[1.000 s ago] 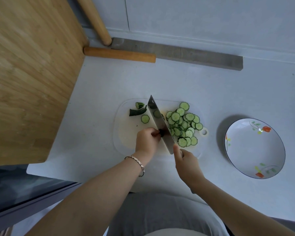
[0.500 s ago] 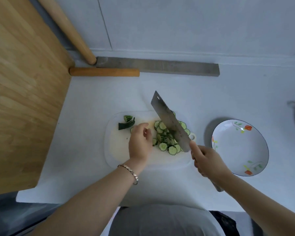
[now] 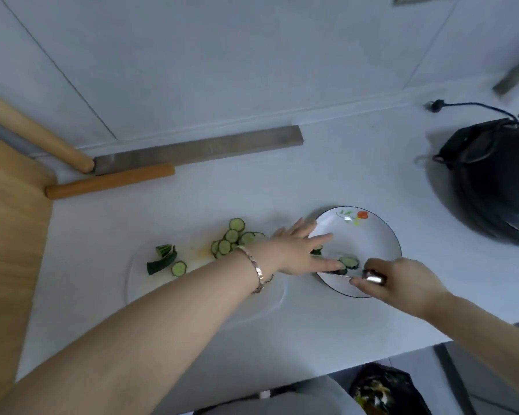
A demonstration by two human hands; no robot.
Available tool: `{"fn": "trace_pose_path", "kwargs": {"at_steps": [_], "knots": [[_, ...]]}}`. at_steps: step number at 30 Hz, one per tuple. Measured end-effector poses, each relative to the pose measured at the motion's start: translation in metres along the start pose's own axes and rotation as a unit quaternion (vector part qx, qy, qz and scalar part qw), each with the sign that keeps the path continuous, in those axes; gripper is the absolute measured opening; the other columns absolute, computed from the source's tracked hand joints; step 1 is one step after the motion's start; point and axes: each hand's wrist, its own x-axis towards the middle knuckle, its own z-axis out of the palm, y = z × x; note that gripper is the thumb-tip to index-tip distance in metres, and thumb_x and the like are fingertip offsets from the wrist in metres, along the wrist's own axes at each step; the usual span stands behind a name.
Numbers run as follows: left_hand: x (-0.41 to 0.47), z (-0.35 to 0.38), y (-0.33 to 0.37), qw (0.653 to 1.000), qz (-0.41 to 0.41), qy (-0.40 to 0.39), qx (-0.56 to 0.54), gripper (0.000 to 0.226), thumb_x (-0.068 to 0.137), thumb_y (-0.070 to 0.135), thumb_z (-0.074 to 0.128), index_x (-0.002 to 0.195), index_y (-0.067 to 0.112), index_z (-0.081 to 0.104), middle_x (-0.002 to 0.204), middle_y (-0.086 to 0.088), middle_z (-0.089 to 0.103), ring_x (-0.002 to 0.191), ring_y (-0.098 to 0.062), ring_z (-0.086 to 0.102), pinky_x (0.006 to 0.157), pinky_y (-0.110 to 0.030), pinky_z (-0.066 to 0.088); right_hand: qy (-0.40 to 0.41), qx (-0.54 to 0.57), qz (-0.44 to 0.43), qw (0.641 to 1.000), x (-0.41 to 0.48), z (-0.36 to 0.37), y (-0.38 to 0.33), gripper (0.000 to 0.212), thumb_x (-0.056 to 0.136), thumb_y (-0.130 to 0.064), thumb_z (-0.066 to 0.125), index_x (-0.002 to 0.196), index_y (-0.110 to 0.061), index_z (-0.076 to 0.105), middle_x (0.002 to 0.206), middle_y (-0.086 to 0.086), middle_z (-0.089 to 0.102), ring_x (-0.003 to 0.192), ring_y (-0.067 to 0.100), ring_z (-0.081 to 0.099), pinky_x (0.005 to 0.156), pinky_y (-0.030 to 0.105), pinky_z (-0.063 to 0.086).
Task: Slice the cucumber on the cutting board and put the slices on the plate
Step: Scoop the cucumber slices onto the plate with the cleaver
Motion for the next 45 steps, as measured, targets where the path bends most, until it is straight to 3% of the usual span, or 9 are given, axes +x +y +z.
{"fn": "trace_pose_path", "kwargs": {"at_steps": [8,17,20,24,27,32,37,41,45], "knots": [[0.074,-0.005,0.032,0.996,0.029,-0.080,0.040,0.078,0.076,0.077,0.033,0.139,0.047,-0.003,0.154,0.011,-0.017,0.138,-0.010,-0.026,0.116,-0.046,-0.008,0.020,-0.024,-0.012,0.999,-0.008,-0.002,0.057,0.037,0.084,-0.064,0.046,0.090,-0.029,0.057,0.061,-0.009,0.049,0.066,0.015,0.049,0.060,0.027,0.035],[0.106,0.004,0.032,0.998,-0.007,0.050,0.042,0.060,0.093,0.046,0.037,0.144,0.031,0.009,0.156,-0.002,-0.004,0.142,-0.017,-0.012,0.115,-0.045,-0.004,0.023,-0.053,-0.048,0.997,-0.008,-0.004,0.074,0.041,0.083,-0.069,0.043,0.091,-0.031,0.056,0.056,-0.011,0.044,0.064,0.015,0.045,0.047,0.019,0.026],[0.097,-0.001,0.047,0.991,0.048,0.104,-0.064,0.064,0.090,0.045,0.046,0.143,0.022,0.018,0.156,-0.003,0.009,0.143,-0.018,0.004,0.118,-0.039,0.007,0.042,-0.036,-0.060,0.997,-0.004,-0.003,0.078,0.042,0.079,-0.071,0.048,0.089,-0.032,0.060,0.061,-0.009,0.055,0.065,0.021,0.056,0.054,0.026,0.035],[0.079,0.005,0.076,0.989,0.141,0.012,-0.040,0.071,0.086,0.050,0.053,0.142,0.033,0.014,0.156,0.006,0.003,0.142,-0.010,-0.005,0.115,-0.034,0.001,0.111,-0.040,-0.112,0.987,0.004,0.003,0.081,0.049,0.078,-0.071,0.048,0.078,-0.025,0.065,0.056,-0.007,0.064,0.056,0.024,0.063,0.044,0.018,0.026],[0.084,0.007,0.074,0.993,0.115,-0.036,-0.004,0.059,0.089,0.055,0.041,0.139,0.046,0.011,0.156,0.008,-0.007,0.141,-0.011,-0.017,0.116,-0.042,-0.006,0.103,-0.026,-0.141,0.984,0.005,-0.005,0.069,0.068,0.069,-0.080,0.022,0.087,-0.029,0.065,0.073,-0.008,0.071,0.071,0.021,0.068,0.046,0.019,0.033],[0.095,0.008,0.075,0.991,0.114,-0.067,0.029,0.047,0.092,0.055,0.029,0.137,0.049,0.016,0.155,0.006,-0.010,0.140,-0.014,-0.022,0.114,-0.047,-0.009,0.016,-0.121,-0.106,0.987,0.004,-0.022,0.057,0.048,0.087,-0.068,0.036,0.116,-0.035,0.055,0.106,-0.010,0.069,0.099,0.014,0.064,0.045,0.013,0.011],[0.107,0.010,0.071,0.993,0.101,-0.053,0.009,0.037,0.096,0.049,0.025,0.132,0.053,0.027,0.156,0.005,-0.008,0.140,-0.015,-0.022,0.114,-0.050,-0.010,0.035,-0.120,-0.086,0.988,-0.001,-0.020,0.059,0.048,0.083,-0.068,0.044,0.102,-0.027,0.062,0.093,-0.009,0.071,0.089,0.014,0.065,0.043,0.015,0.010],[0.113,0.009,0.065,0.998,0.068,-0.004,0.010,0.035,0.097,0.043,0.030,0.131,0.048,0.036,0.156,0.004,-0.005,0.141,-0.012,-0.017,0.115,-0.048,-0.008,0.089,-0.179,-0.109,0.974,-0.005,-0.025,0.058,0.039,0.061,-0.069,0.070,0.060,-0.032,0.060,0.049,-0.017,0.058,0.042,0.004,0.056,0.047,0.012,-0.009],[0.111,0.001,0.053,0.994,0.043,0.045,0.092,0.044,0.098,0.023,0.030,0.139,0.037,0.024,0.156,0.000,-0.002,0.143,-0.017,-0.010,0.116,-0.047,-0.004,0.071,-0.168,-0.100,0.978,-0.014,-0.025,0.057,0.047,0.084,-0.073,0.033,0.094,-0.033,0.054,0.087,-0.013,0.064,0.078,0.010,0.058,0.043,0.018,0.007]]}}
